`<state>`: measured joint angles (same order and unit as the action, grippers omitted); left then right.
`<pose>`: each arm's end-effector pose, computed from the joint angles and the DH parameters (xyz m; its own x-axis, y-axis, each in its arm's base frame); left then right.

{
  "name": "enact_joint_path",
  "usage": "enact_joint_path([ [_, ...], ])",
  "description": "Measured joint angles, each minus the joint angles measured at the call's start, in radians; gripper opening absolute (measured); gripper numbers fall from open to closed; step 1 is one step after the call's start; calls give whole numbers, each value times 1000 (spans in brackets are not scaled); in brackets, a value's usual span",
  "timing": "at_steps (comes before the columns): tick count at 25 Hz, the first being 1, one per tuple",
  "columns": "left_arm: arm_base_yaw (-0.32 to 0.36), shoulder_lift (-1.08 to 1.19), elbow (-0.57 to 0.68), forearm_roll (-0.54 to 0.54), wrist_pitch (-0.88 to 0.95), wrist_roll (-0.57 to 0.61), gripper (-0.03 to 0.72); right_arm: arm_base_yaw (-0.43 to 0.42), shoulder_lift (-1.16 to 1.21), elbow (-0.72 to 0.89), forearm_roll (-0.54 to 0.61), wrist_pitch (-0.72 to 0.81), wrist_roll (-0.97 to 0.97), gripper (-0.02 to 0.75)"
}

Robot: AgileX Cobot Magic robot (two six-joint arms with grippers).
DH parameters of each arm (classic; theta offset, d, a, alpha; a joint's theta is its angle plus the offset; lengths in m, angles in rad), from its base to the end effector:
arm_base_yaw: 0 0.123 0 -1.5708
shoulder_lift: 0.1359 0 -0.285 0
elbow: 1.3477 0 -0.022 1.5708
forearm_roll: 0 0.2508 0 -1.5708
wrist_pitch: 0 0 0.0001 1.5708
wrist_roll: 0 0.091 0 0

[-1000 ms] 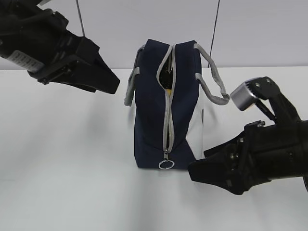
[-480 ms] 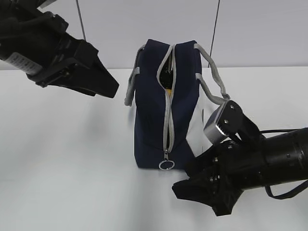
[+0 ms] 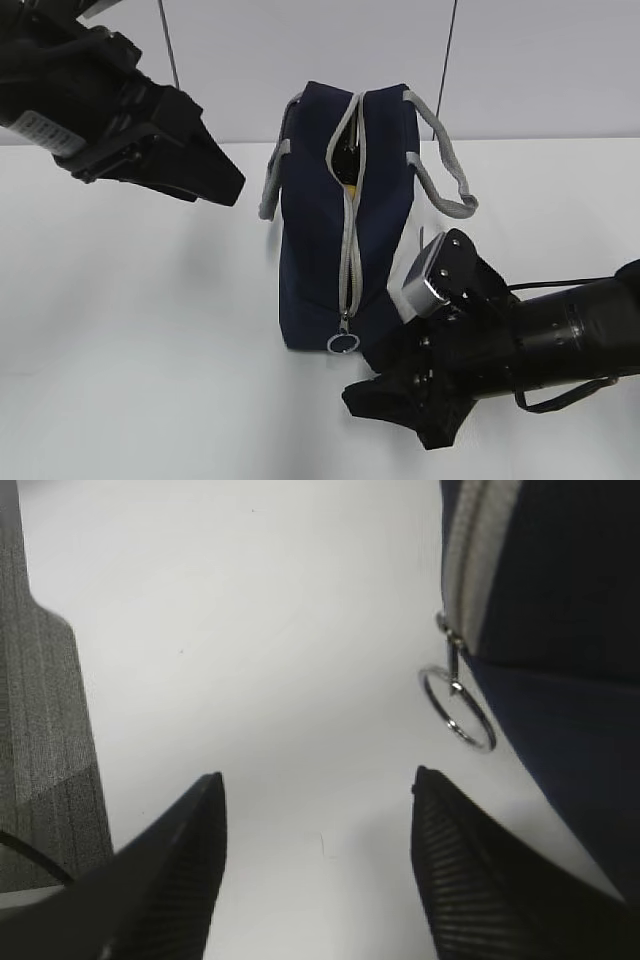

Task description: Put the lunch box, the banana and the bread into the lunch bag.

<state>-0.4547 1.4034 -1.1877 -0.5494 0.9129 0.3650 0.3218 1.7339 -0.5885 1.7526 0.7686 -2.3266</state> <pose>0.2438 -0.1611 0.3295 -0.7334 0.3654 -0.5732 0.6169 0.7120 -0.3354 0.2347 0.1439 0.1362 -0.3318 -0.4831 -0.8102 -0.9168 0.3674 0.1564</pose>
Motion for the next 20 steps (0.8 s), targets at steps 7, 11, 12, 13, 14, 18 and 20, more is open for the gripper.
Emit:
enact_joint_path([
  [7,0,0,0,18,0,0,361,0,58,-51,9,5,-4,435],
  [11,0,0,0,18,0,0,361,0,95,-63,11,5,-7,436],
  [12,0,0,0,19,0,0,361,0,103,-65,11,5,-7,436],
  [13,0,0,0,19,0,0,361,0,110,-66,14,5,-7,436],
  [14,0,0,0,20,0,0,361,0,112,-67,19,5,-9,436],
  [18,0,0,0,21,0,0,361,0,114,-68,50,5,-35,436],
  [20,0,0,0,21,0,0,361,0,114,-68,55,5,-38,436],
])
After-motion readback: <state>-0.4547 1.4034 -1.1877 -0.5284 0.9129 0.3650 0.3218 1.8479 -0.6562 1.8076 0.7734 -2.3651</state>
